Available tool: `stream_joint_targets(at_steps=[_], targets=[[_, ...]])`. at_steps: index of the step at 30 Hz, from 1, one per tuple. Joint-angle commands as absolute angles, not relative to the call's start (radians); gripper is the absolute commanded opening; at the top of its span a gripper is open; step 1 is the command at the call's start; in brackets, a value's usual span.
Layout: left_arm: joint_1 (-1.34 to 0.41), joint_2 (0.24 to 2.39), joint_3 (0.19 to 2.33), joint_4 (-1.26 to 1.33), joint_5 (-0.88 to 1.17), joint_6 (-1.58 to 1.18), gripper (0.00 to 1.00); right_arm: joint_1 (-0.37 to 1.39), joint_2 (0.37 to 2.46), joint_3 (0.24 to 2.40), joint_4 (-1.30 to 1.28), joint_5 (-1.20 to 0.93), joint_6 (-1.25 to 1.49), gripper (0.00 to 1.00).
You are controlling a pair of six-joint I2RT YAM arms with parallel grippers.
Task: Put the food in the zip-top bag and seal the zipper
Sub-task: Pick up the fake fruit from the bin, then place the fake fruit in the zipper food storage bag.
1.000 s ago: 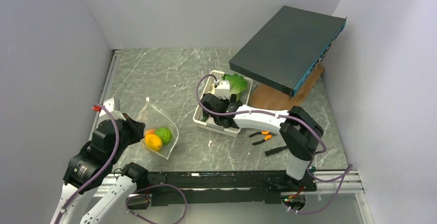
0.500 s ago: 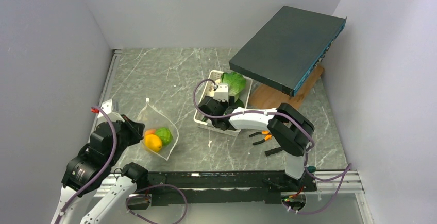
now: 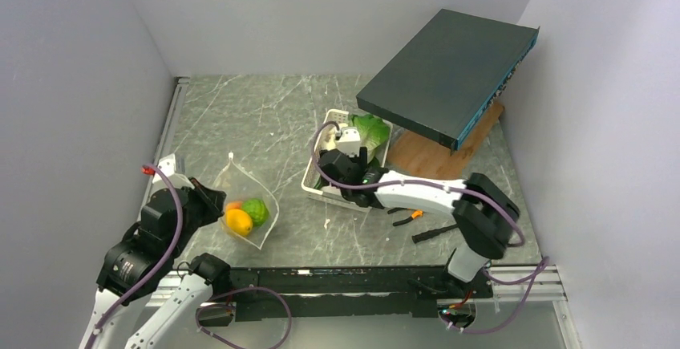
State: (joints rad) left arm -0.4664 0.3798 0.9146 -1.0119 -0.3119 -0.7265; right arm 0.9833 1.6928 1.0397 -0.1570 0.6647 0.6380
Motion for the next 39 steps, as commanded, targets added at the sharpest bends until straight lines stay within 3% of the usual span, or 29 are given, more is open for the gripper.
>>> stream_joint_targets(at_steps=[1,4,8,11,14,18,26,31,35,39], targets=[[-0.469,0.405,0.916,-0.945,-0.301,-0.730,0.00,1.004,1.500,1.016,-0.136,0.552,0.567,0.06],[-0.469,0.412,0.912,-0.931,-0.300,-0.732,0.00,1.005,1.399,0.997,-0.086,0.443,0.490,0.00],[-0.468,0.417,0.913,-0.921,-0.305,-0.743,0.00,1.006,1.291,1.015,0.030,0.074,0.344,0.00],[-0.468,0.422,0.921,-0.916,-0.308,-0.752,0.00,1.012,1.273,1.065,0.101,-0.206,0.316,0.01],[-0.469,0.431,0.925,-0.914,-0.305,-0.761,0.00,1.070,1.325,1.173,0.091,-0.348,0.274,0.03],[-0.469,0.439,0.921,-0.907,-0.287,-0.792,0.00,1.197,1.440,1.325,0.022,-0.247,0.205,0.05],[-0.468,0.417,0.916,-0.905,-0.253,-0.826,0.00,1.232,1.510,1.329,0.110,-0.024,0.260,0.11],[-0.468,0.401,0.884,-0.879,-0.227,-0.850,0.00,1.231,1.624,1.435,0.017,0.104,0.285,0.35],[-0.468,0.395,0.874,-0.873,-0.219,-0.857,0.00,1.232,1.665,1.485,-0.034,0.178,0.286,0.81],[-0.468,0.392,0.881,-0.881,-0.228,-0.858,0.00,1.234,1.645,1.468,-0.006,0.175,0.270,0.96]])
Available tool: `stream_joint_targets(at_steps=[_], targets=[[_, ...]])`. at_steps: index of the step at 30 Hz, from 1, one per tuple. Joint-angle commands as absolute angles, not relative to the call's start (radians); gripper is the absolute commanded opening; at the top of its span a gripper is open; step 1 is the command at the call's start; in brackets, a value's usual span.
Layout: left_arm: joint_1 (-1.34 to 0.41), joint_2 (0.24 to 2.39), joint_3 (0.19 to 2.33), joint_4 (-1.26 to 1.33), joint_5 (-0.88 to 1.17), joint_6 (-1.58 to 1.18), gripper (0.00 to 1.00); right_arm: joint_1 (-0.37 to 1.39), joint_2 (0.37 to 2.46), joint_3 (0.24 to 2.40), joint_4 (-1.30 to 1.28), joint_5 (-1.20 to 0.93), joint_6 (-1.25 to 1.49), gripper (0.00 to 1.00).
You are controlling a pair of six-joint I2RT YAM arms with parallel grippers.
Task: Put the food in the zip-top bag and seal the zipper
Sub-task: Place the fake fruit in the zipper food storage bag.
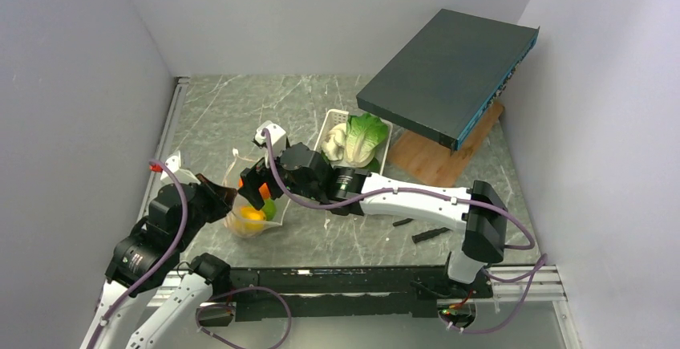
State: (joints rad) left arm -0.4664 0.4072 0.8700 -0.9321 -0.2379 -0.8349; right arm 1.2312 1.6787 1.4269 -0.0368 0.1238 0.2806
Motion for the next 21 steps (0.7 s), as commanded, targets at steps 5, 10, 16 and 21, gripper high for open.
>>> stream_joint_targets(at_steps=[5,10,16,21], targets=[[-0.468,0.387,0.878,-0.880,-0.236,-0.855,0.00,1.233,1.645,1.492,-0.035,0.164,0.267,0.96],[-0.469,0.387,0.877,-0.887,-0.248,-0.849,0.00,1.234,1.608,1.493,-0.061,0.164,0.259,0.96],[-0.468,0.383,0.871,-0.893,-0.271,-0.840,0.00,1.233,1.486,1.453,-0.102,0.224,0.198,0.94],[-0.468,0.384,0.868,-0.891,-0.298,-0.833,0.00,1.233,1.341,1.332,-0.100,0.288,0.148,0.88]])
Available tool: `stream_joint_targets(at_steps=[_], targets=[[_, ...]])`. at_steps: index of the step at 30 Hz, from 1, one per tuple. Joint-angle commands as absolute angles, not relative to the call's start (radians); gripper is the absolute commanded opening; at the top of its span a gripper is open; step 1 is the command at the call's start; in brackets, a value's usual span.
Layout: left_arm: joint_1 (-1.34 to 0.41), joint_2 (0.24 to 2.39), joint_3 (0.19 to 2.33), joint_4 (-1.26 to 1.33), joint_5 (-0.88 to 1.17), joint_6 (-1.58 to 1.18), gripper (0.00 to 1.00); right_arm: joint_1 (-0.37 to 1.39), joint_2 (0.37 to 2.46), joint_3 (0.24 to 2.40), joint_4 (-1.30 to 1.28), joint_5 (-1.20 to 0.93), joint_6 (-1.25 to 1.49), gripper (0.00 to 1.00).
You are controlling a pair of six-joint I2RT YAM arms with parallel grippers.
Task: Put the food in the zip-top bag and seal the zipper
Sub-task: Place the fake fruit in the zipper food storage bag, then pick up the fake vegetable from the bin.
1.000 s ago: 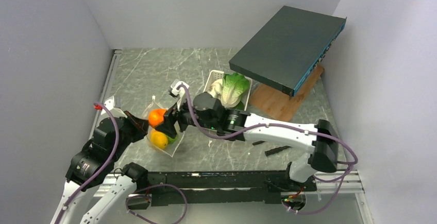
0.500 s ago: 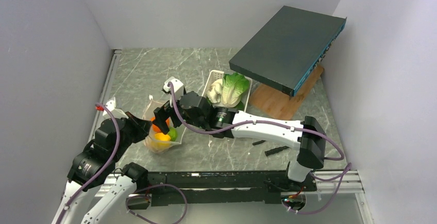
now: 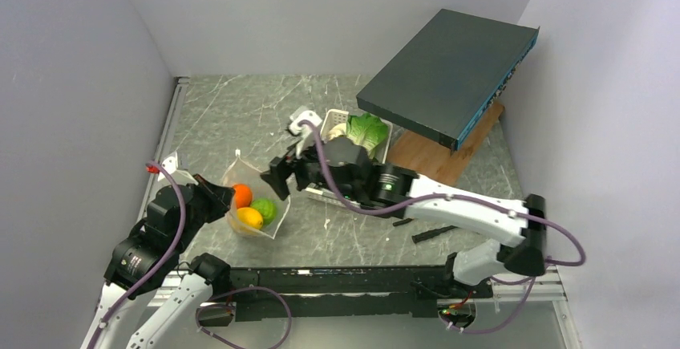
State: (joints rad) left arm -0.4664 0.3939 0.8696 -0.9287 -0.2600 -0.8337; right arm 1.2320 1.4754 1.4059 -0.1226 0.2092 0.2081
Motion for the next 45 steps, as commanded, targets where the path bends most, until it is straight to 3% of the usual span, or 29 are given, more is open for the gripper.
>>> stream_joint_targets(at_steps=[1,7,15,23,27,31,45], targets=[[-0.469,0.384,0.866,-0.891,-0.304,-0.831,0.00,1.234,1.311,1.302,-0.101,0.311,0.146,0.88],[-0.469,0.386,0.854,-0.889,-0.331,-0.816,0.00,1.231,1.217,1.148,-0.174,0.462,0.165,0.85],[-0.469,0.384,0.840,-0.888,-0.338,-0.807,0.00,1.180,1.274,1.150,-0.462,0.649,0.469,0.84],[-0.468,0.379,0.823,-0.887,-0.330,-0.806,0.00,1.051,1.478,1.244,-0.736,0.588,0.837,0.85],[-0.468,0.379,0.820,-0.887,-0.325,-0.804,0.00,0.991,1.570,1.294,-0.802,0.535,0.940,0.74],[-0.468,0.376,0.829,-0.894,-0.325,-0.803,0.00,0.982,1.653,1.322,-0.815,0.499,0.946,0.66],[-0.467,0.370,0.844,-0.909,-0.320,-0.806,0.00,0.966,1.772,1.242,-0.793,0.532,1.019,0.66]])
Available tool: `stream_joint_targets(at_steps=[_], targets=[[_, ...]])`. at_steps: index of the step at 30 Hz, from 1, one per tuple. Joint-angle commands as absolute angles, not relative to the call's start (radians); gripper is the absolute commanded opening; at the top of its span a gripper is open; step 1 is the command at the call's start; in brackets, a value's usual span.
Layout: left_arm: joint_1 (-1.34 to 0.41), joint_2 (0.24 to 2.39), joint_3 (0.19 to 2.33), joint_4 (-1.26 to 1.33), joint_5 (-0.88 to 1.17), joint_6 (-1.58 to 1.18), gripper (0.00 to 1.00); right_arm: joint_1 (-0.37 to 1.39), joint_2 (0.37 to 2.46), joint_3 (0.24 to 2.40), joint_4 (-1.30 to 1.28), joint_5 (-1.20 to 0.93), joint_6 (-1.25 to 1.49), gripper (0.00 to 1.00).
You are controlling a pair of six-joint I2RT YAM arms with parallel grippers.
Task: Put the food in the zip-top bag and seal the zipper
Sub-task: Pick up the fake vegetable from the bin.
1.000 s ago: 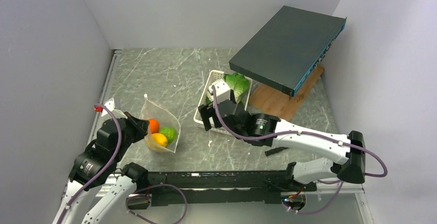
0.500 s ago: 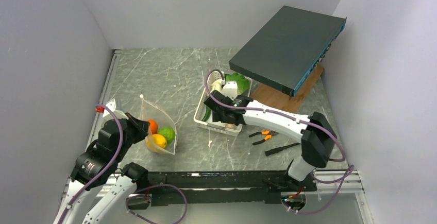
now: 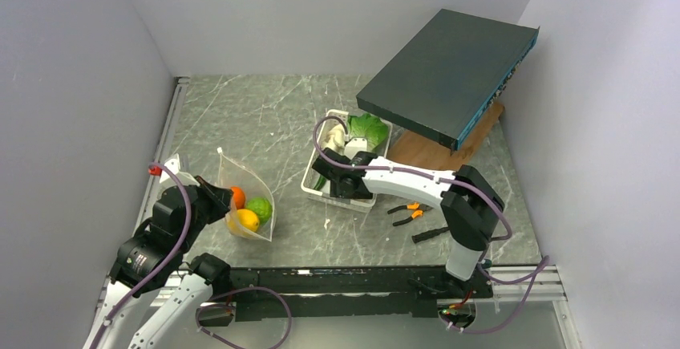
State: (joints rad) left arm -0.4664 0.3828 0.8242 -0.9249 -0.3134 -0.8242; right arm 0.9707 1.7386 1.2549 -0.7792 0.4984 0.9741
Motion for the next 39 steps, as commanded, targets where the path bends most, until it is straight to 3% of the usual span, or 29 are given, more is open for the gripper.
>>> stream_joint_targets(at_steps=[1,12,17,25,31,39], targets=[[-0.468,0.370,0.844,-0.910,-0.318,-0.806,0.00,0.966,1.781,1.237,-0.792,0.536,1.021,0.66],[-0.469,0.356,0.831,-0.911,-0.309,-0.821,0.00,0.966,1.840,1.206,-0.759,0.528,1.033,0.62],[-0.467,0.353,0.837,-0.918,-0.311,-0.821,0.00,0.968,1.811,1.226,-0.780,0.538,1.027,0.35],[-0.468,0.350,0.832,-0.914,-0.306,-0.827,0.00,0.979,1.698,1.302,-0.817,0.593,0.991,0.11],[-0.468,0.346,0.835,-0.916,-0.314,-0.824,0.00,0.998,1.571,1.252,-0.638,0.557,0.872,0.10],[-0.469,0.345,0.828,-0.911,-0.295,-0.840,0.00,1.048,1.405,1.156,-0.121,0.220,0.625,0.08]])
